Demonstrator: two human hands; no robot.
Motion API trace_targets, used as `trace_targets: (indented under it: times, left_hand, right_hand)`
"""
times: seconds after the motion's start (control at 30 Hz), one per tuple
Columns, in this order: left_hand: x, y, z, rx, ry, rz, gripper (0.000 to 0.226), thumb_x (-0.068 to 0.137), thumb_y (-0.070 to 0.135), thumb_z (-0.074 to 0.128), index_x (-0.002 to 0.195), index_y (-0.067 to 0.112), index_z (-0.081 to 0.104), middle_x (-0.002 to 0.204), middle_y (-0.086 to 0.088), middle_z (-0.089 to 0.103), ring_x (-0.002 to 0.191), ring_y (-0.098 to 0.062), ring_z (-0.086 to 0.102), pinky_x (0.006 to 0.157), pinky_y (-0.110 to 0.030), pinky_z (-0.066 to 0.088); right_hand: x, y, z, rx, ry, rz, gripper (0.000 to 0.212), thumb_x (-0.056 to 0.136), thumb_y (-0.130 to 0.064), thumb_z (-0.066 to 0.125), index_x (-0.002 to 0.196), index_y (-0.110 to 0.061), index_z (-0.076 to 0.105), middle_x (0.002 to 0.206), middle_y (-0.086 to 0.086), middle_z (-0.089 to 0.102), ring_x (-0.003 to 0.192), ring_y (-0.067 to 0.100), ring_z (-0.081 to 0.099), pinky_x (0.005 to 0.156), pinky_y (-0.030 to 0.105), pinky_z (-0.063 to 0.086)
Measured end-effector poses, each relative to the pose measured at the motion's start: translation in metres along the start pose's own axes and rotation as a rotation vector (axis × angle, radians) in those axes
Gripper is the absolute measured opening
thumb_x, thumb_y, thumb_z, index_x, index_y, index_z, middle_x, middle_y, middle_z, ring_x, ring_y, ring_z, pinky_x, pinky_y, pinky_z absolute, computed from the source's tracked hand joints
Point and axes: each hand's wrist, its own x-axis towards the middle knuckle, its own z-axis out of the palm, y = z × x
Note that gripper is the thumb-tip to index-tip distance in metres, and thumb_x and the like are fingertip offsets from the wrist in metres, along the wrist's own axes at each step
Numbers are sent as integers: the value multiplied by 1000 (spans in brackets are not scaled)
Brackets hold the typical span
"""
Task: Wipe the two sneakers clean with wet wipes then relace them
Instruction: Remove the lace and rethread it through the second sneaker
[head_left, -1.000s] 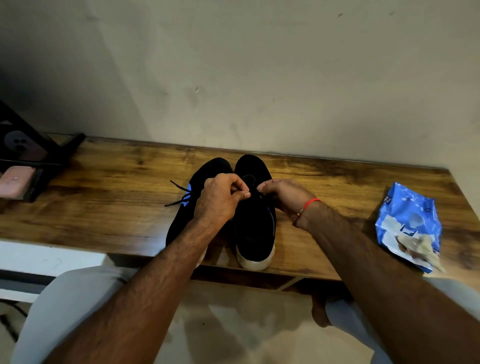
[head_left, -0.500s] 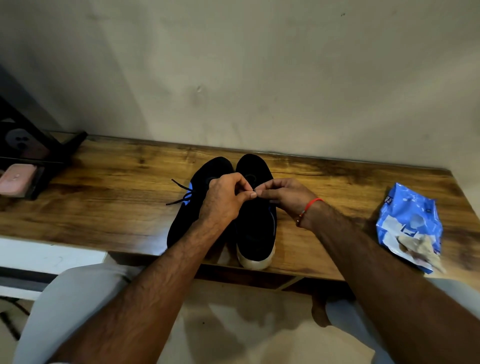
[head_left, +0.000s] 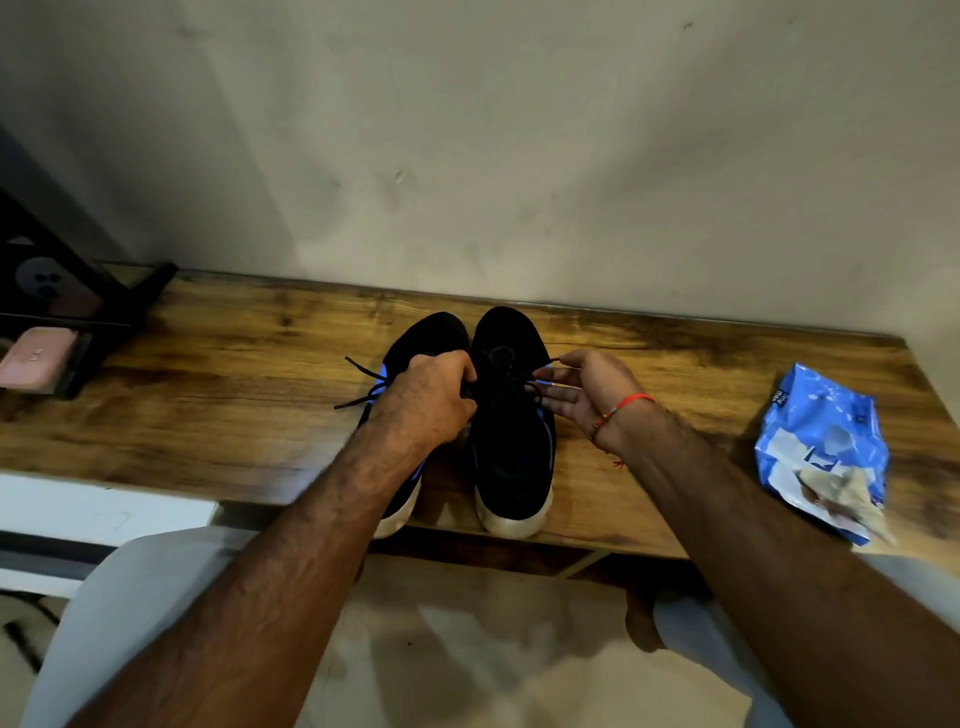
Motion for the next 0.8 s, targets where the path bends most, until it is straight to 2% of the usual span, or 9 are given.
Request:
trace_targets:
  times: [0.1, 0.17, 0.23, 0.3, 0.43, 0.57, 0.67, 0.73, 0.8]
  left_hand:
    - [-3, 6, 4, -40, 12, -59, 11, 98, 28, 64, 106, 30, 58, 108, -7, 63, 69, -18, 71, 57, -32, 61]
    - [-6, 13, 3, -152, -11, -108, 6, 102, 29, 59, 105, 25, 58, 103, -8, 65, 58, -15, 70, 39, -21, 48]
    - [-11, 19, -2, -262, -74, -151, 11, 106, 31, 52, 110, 21, 55, 92, -9, 72, 53, -15, 69, 34, -19, 42]
    - [-13, 20, -7, -299, -172, -193, 14, 110, 27, 41, 120, 21, 49, 85, -11, 76, 53, -17, 69, 36, -21, 44]
    - [-20, 20, -9, -266, -388, -305, 34, 111, 19, 31, 138, 1, 42, 89, -24, 75, 64, -26, 75, 43, -27, 52]
    - [-22, 22, -7, -328, -418, -296, 34, 109, 16, 36, 141, 3, 41, 99, -27, 68, 77, -34, 77, 54, -37, 62]
    - [-19, 19, -12, -340, -434, -279, 26, 107, 18, 47, 128, 2, 49, 102, -20, 66, 81, -30, 76, 57, -37, 63]
    - [-19, 16, -15, -296, -444, -246, 11, 103, 17, 57, 109, 8, 53, 101, -16, 69, 79, -24, 75, 57, -33, 62]
    - [-15, 12, -14, -261, -407, -220, 9, 100, 12, 63, 100, 12, 54, 98, -15, 71, 74, -21, 75, 54, -31, 61]
  right_hand:
    - [-5, -2, 0, 48, 26, -7, 30, 104, -10, 31, 81, -1, 48, 89, 20, 61, 94, 38, 62, 99, 49, 49]
    - [-5, -2, 0, 62, 35, -14, 31, 105, -12, 29, 83, 1, 48, 94, 22, 61, 96, 39, 63, 97, 50, 50]
    - [-2, -1, 0, 37, 27, -22, 28, 106, -14, 30, 96, 3, 50, 98, 20, 62, 93, 37, 66, 93, 50, 52]
    - [1, 0, -1, 19, 11, -24, 21, 105, -14, 32, 110, -2, 48, 94, 18, 63, 91, 37, 68, 93, 51, 53]
    - [2, -1, -3, 9, 12, -39, 16, 105, -13, 35, 118, -10, 45, 92, 17, 64, 88, 37, 69, 88, 52, 55]
    - [0, -1, -4, -10, 23, -58, 12, 103, -13, 42, 112, -13, 50, 91, 14, 60, 89, 35, 68, 81, 48, 59]
    - [1, 2, -2, -134, 93, -168, 11, 98, -12, 53, 108, -16, 53, 99, 9, 57, 91, 27, 62, 82, 45, 58]
    - [5, 6, -5, -392, 173, -366, 17, 93, -14, 61, 110, -19, 57, 110, 4, 56, 100, 19, 57, 90, 41, 52]
    - [5, 8, -7, -708, 153, -599, 17, 92, -20, 65, 109, -22, 64, 119, -1, 55, 111, 13, 51, 96, 32, 45]
